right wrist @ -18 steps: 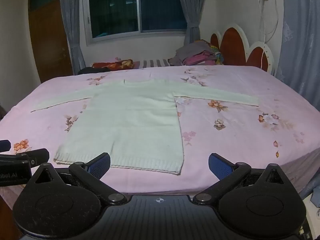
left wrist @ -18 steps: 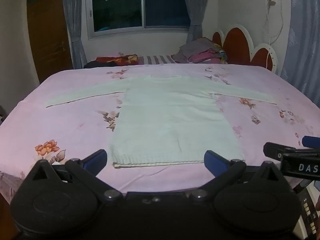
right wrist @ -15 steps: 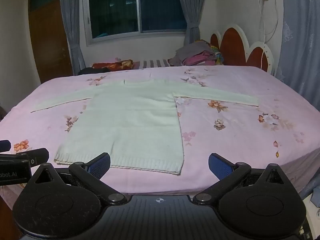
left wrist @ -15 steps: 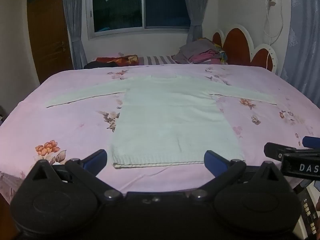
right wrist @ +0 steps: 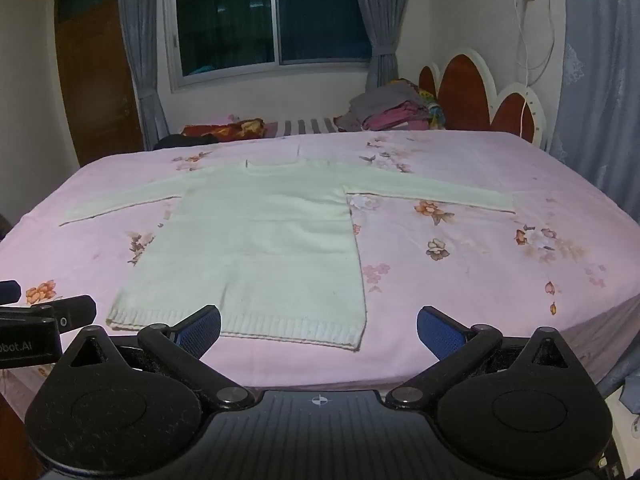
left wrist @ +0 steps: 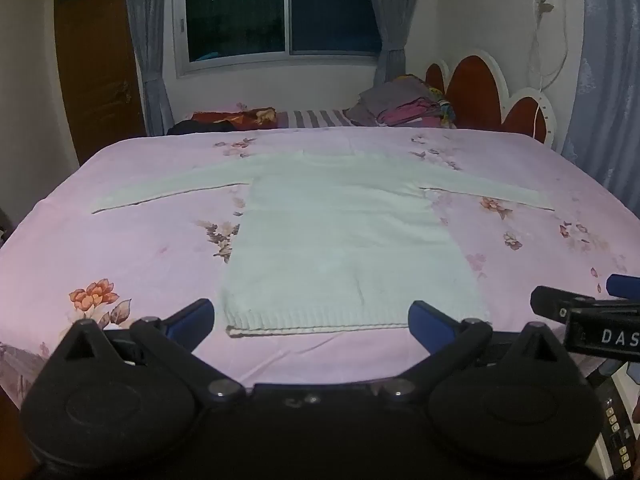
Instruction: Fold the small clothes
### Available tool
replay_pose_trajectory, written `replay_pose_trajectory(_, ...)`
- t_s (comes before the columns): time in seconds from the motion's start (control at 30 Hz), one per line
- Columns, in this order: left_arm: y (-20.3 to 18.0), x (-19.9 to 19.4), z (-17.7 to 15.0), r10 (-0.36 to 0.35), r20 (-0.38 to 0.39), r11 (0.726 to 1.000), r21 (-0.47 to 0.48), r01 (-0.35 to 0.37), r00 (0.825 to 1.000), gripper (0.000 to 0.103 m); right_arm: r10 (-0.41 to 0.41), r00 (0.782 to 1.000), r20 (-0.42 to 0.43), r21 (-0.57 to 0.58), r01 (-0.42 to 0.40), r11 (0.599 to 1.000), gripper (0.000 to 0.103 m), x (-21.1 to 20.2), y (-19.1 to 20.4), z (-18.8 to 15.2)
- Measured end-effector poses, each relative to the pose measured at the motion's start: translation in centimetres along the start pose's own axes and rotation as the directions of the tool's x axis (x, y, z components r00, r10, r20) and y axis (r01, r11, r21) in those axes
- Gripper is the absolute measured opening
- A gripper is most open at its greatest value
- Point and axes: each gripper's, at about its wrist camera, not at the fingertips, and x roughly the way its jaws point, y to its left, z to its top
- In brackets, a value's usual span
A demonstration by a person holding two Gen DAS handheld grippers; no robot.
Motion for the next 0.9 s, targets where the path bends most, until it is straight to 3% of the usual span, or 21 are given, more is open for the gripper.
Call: replay_pose_trajectory(0.9, -0.1, -0.1, -0.15, 0.012, 0.0, 1.0, 0.0, -0.012, 1.0, 0.103, 0.004, 1.0, -0.006, -0.009, -0.004, 1.0, 0.103, 0.59, 0.21, -0.18)
